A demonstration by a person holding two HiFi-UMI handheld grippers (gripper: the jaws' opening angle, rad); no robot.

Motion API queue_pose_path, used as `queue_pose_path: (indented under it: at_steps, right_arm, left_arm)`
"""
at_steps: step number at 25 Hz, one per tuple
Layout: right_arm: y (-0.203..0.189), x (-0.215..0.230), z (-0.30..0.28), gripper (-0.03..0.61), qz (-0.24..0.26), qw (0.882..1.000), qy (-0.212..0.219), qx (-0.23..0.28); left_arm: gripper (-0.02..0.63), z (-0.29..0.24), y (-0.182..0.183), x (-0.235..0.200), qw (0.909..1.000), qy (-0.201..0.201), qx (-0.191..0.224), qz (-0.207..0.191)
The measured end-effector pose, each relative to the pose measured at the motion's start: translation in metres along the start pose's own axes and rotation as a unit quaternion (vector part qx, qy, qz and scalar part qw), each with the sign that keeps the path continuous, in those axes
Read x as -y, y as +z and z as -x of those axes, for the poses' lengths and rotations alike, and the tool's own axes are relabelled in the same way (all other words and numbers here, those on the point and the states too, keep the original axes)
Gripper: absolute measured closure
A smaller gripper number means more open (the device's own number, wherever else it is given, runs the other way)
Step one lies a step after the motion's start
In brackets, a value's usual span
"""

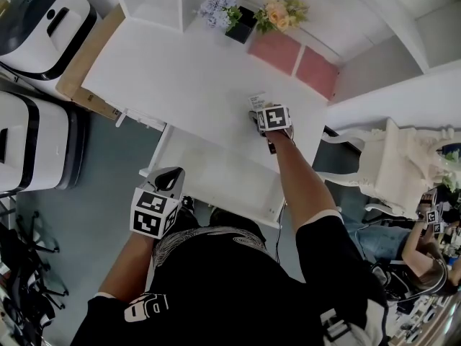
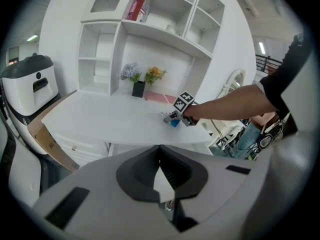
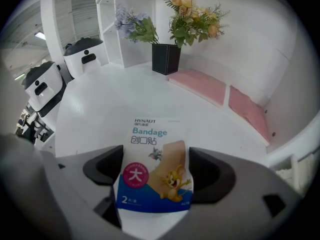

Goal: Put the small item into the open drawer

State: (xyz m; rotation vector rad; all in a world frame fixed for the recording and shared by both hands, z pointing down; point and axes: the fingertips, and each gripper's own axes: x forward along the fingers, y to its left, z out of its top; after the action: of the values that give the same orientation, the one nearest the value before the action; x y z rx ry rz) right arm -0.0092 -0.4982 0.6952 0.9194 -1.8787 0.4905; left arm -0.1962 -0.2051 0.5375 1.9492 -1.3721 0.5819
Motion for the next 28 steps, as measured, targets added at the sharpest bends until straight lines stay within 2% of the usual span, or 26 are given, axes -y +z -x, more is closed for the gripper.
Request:
queue_pose_path:
  at_steps: [12, 21, 28]
  right_arm:
    - [0.007, 0.009, 0.029, 0.175, -0.023, 0.999, -0.012, 0.027]
    - [0.013, 0.012, 0.081, 0.175, -0.058, 0.995, -0.012, 0.083]
    - [0.003, 0.002, 0.121, 0.175, -0.099, 0.986, -0.008, 0.131]
  left_arm:
    - [0.6, 0.001, 0.011, -0.003, 0.9995, -0.02, 0.012, -0.021]
    - [0.6, -0.006, 0.033, 0.017, 0.996, -0.06, 0.025, -0.061]
    - [0.6, -0.009, 0.034, 0.026, 0.9921, -0.085, 0.024, -0.09]
